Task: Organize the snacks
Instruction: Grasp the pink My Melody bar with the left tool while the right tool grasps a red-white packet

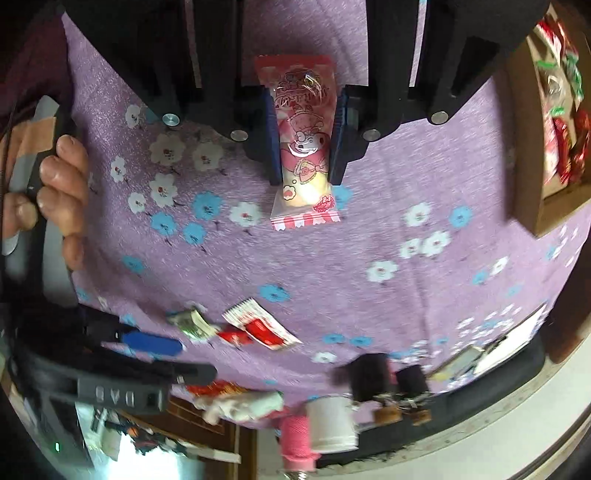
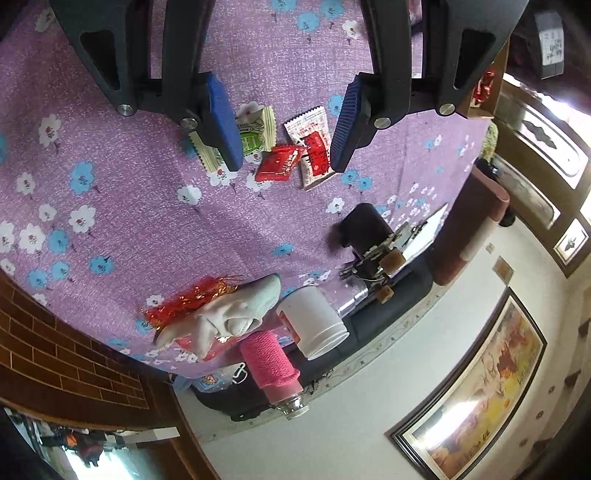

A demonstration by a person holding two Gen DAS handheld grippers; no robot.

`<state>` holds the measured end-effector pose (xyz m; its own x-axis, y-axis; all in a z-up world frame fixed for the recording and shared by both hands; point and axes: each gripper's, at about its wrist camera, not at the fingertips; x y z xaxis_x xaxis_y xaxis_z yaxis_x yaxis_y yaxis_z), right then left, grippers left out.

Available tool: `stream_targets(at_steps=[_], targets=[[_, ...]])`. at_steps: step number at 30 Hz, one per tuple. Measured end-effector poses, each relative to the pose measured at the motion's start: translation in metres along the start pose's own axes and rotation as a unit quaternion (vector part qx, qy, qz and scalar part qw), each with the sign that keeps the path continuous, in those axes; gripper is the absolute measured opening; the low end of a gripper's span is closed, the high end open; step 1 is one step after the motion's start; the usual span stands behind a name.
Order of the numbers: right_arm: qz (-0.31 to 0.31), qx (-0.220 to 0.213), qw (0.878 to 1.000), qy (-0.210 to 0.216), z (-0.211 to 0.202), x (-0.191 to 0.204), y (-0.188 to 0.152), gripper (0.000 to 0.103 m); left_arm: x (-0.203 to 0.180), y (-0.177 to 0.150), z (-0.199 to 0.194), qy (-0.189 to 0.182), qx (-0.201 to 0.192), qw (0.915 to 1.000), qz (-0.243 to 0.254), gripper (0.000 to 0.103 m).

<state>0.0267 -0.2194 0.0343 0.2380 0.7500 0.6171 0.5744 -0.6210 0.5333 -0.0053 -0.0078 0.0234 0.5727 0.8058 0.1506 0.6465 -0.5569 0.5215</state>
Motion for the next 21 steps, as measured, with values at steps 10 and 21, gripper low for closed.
stream_targets(at_steps=[10,21], targets=[[-0.078,0.033,0.996,-0.004,0.019,0.035,-0.013,0.052,0.028,-0.046,-0.074,-0.034,-0.059,0.9933,-0.093,0.021],[-0.208,0.089,0.967,-0.121,0.092,0.075,-0.018,0.050,0.075,-0.101,-0.102,-0.009,-0.070,0.9818,-0.176,0.021]])
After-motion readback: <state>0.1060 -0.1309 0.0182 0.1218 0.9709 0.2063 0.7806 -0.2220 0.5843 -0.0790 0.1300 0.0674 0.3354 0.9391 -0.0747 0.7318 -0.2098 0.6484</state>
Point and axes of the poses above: each gripper's, at about its wrist camera, not at the fingertips, and z roughly the way its jaws point, x to its left, y to its top, and after that the axes turned 13 degrees about z, right-handed
